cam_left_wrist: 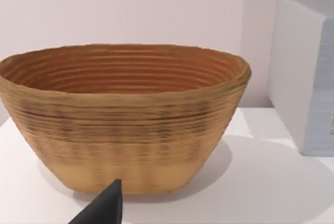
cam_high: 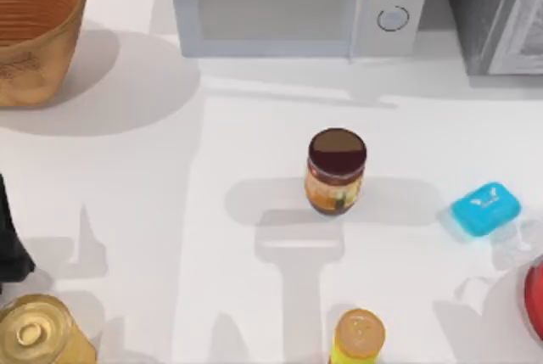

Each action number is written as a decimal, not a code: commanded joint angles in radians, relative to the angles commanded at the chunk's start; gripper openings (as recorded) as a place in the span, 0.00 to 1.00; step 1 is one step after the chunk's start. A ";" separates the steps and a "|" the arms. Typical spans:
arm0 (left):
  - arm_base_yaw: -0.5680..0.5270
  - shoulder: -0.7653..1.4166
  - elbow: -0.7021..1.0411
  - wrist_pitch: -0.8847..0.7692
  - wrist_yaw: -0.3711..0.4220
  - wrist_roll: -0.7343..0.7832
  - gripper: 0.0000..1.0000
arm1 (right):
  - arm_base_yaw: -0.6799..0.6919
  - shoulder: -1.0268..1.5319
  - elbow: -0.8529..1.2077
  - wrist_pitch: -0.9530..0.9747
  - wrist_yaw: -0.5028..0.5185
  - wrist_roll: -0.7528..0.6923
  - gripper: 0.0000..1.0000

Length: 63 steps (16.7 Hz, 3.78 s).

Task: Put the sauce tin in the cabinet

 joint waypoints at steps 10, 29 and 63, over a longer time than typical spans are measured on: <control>0.000 0.000 0.000 0.000 0.000 0.000 1.00 | 0.123 0.874 0.378 0.043 -0.400 -0.328 1.00; 0.000 0.000 0.000 0.000 0.000 0.000 1.00 | 0.128 2.028 0.889 0.361 -1.280 -0.802 1.00; 0.000 0.000 0.000 0.000 0.000 0.000 1.00 | 0.277 2.122 0.897 0.751 -1.163 -0.481 0.02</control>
